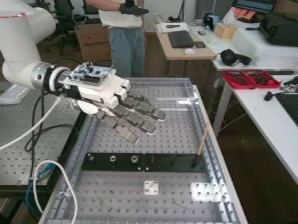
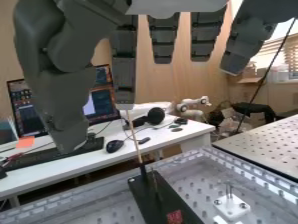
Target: Grab the bearing and place it in the white container
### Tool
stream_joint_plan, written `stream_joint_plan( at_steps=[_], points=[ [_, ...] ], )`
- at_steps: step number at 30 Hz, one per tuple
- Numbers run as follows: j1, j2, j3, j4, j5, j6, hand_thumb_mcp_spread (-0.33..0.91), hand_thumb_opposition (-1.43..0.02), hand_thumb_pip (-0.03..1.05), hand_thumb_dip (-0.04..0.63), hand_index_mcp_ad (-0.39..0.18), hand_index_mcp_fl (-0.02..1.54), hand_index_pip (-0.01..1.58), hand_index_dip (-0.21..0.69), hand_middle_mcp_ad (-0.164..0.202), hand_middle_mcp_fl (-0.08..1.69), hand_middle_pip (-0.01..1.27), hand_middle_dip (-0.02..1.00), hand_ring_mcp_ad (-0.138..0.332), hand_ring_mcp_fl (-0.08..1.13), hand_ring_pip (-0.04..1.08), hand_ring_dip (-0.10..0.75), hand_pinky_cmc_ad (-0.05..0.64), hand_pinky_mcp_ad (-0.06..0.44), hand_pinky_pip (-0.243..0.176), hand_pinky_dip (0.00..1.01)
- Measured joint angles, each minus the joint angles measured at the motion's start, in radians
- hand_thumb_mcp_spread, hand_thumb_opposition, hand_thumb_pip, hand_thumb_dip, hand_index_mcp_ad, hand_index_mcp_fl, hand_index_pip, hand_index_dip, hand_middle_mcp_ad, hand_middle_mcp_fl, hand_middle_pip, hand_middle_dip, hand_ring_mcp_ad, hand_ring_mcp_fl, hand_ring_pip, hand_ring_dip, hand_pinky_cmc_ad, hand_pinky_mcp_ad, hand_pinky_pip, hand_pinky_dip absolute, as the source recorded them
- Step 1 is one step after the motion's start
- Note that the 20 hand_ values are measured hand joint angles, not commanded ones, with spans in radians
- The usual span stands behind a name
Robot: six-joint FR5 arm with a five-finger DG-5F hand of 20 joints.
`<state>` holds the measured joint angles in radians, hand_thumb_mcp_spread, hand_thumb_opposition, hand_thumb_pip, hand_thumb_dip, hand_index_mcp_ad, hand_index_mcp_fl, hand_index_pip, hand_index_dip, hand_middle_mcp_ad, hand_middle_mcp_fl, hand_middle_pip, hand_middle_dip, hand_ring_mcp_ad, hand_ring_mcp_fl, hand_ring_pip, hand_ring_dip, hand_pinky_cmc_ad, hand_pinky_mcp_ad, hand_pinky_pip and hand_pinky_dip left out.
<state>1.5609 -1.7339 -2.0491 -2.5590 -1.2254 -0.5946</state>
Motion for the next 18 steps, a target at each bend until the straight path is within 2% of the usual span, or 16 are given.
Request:
stream_joint_plan(
  at_steps=[3, 6, 10, 18],
  points=[
    [-0.019, -0.017, -0.011, 0.027, -0.018, 0.000, 0.44, -0.79, 0.48, 0.173, -0.112, 0.35, 0.71, 0.096, 0.082, -0.01, 0.14, 0.11, 0.192, 0.00, 0.09, 0.028, 0.414, 0.295, -0.089, 0.17],
    [-0.043, -0.035, -0.020, 0.051, -0.044, 0.004, 0.43, -0.79, 0.54, 0.173, -0.112, 0.27, 0.85, 0.110, 0.082, 0.00, 0.14, 0.11, 0.192, 0.00, 0.09, 0.028, 0.414, 0.295, -0.089, 0.17],
    [-0.076, -0.067, -0.027, 0.076, -0.081, 0.015, 0.44, -0.80, 0.55, 0.190, -0.112, 0.18, 1.05, 0.143, 0.082, 0.00, 0.14, 0.11, 0.192, 0.00, 0.09, 0.028, 0.414, 0.295, -0.089, 0.17],
    [-0.139, -0.138, -0.048, 0.164, -0.149, 0.010, 0.43, -0.81, 0.56, 0.202, -0.112, 0.08, 1.28, 0.197, 0.080, 0.00, 0.14, 0.11, 0.190, 0.00, 0.09, 0.028, 0.414, 0.295, -0.089, 0.17]
  ],
)
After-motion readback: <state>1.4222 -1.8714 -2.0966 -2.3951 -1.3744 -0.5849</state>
